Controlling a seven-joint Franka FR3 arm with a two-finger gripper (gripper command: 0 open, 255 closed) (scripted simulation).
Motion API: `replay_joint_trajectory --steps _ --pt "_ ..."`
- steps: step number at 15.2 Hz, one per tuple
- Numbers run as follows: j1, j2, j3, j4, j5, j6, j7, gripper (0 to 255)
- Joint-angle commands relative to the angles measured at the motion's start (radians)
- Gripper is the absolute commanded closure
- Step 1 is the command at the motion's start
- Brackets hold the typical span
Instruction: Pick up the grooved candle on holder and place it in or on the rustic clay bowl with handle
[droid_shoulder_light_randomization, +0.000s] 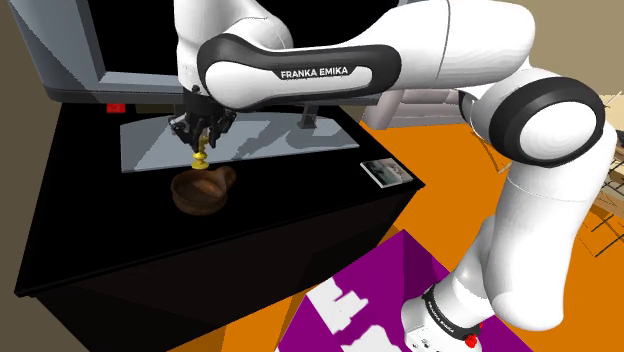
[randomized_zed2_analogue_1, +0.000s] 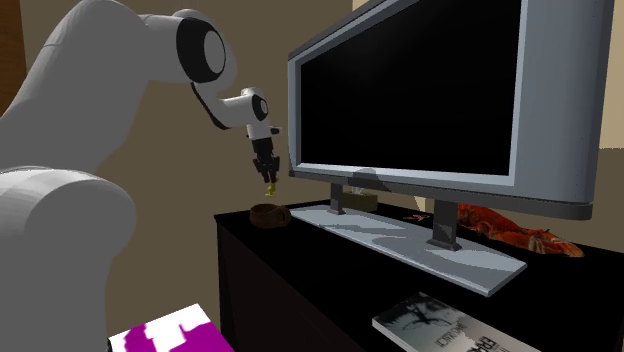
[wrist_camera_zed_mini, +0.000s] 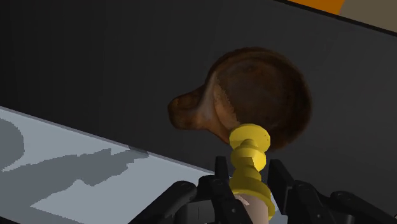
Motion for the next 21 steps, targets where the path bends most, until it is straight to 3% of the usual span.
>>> replay_joint_trajectory --steps 1,11,12,17,21 --pt "-0.002 0.004 -0.002 -0.022 -0.003 0.026 0.004 255" --pt "-0.002 0.008 -0.003 -0.038 -0.006 0.046 0.008 255" --pt "-0.002 0.008 -0.003 -0.038 -0.006 0.046 0.008 0" --pt "-0.002 0.008 -0.003 -0.038 -0.006 0.046 0.008 0" --pt "0.005 -0.034 0.007 0.025 0.010 -0.057 -0.003 0"
